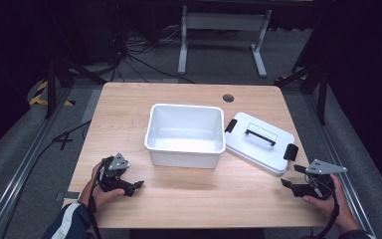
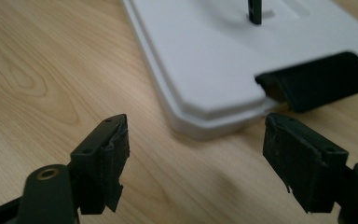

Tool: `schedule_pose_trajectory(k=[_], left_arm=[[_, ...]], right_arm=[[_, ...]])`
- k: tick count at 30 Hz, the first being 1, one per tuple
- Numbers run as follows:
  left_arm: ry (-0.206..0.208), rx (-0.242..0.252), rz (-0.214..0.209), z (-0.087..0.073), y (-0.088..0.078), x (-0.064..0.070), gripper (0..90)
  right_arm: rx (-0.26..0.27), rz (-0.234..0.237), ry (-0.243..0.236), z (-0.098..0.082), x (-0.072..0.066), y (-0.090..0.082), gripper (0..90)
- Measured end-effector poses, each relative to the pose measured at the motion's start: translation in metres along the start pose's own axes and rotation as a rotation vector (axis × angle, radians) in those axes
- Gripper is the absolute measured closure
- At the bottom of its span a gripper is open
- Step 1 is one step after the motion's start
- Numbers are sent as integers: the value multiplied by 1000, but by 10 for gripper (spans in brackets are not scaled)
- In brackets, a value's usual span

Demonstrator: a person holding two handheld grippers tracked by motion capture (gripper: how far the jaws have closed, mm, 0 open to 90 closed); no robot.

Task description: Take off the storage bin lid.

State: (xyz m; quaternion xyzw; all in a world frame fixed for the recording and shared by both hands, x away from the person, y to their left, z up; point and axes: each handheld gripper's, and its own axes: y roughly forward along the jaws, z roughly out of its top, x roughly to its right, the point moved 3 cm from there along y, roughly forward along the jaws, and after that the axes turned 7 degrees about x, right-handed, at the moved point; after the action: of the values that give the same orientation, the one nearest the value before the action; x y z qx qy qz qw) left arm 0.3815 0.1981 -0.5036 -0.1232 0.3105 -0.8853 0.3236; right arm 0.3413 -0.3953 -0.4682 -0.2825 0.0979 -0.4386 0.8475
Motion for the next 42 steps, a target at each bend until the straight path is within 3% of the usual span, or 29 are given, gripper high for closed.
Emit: schedule_pose_trajectory(k=[2,8,39,42], left_arm=[[0,-1,1,0,0,0,35],[3,-7,0,0,-1,0,35],[8,-1,10,1,1,0,25],[-5,-7,17,1,1,-1,5]], right_arm=[[-13,-14,3,-7,-1,2,232],[-6,3,58,-18,-2,7,213],[-10,-4,69,-18,-2,7,201],[-10,-5,69,-18,-2,7,201]])
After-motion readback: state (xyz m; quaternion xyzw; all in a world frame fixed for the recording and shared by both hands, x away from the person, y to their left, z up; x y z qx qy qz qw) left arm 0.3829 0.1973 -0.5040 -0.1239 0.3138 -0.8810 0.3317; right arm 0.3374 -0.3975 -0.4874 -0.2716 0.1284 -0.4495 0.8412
